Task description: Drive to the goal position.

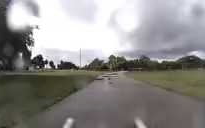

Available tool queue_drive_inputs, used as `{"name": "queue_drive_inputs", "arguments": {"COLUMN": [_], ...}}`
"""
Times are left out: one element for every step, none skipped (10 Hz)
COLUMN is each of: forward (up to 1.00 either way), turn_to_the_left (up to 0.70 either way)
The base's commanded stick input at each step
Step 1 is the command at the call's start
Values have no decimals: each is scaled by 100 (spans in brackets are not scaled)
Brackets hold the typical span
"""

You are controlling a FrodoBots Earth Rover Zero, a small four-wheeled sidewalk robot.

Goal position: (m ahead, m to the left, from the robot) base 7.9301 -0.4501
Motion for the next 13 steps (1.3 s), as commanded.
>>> {"name": "queue_drive_inputs", "arguments": {"forward": [100,100,100,100,100,100,100,100,100,100,100,100,100], "turn_to_the_left": [0,0,0,0,0,0,0,0,0,0,0,-1,-2]}}
